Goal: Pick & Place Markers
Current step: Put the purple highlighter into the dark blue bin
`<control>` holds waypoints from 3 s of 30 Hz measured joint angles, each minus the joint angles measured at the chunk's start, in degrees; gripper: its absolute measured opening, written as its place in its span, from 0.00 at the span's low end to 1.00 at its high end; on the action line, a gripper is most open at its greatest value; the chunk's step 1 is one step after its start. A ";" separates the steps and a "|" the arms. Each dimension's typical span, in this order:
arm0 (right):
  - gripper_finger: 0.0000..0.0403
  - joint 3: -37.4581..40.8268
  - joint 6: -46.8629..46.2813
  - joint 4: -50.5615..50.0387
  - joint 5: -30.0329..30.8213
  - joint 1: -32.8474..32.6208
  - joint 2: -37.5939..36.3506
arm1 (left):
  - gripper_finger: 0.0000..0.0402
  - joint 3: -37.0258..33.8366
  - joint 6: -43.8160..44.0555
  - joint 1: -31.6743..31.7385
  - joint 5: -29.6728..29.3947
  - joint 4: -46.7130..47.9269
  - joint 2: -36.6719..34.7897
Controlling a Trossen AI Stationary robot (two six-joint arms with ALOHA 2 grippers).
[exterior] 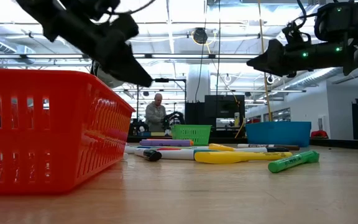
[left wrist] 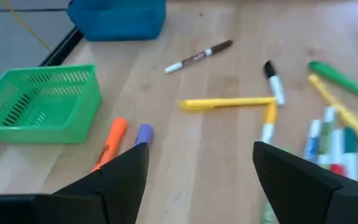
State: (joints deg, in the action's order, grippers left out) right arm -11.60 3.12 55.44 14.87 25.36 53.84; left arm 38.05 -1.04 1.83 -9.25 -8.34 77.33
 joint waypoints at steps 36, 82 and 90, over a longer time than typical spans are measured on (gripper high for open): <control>0.53 0.00 -0.94 -0.44 -0.13 0.02 0.04 | 0.73 28.50 -11.49 15.40 16.80 25.63 36.54; 0.53 -0.07 -6.97 -0.43 -10.33 -0.60 0.30 | 0.16 3.54 -1.31 11.82 38.21 -44.72 17.56; 0.53 -7.41 -5.55 -5.85 -10.63 -8.24 5.99 | 0.16 -0.85 2.80 10.86 37.26 -58.67 17.43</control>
State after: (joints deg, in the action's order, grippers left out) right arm -19.00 -2.43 49.59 4.24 17.13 59.84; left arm 37.20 1.76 12.69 28.01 -67.00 94.76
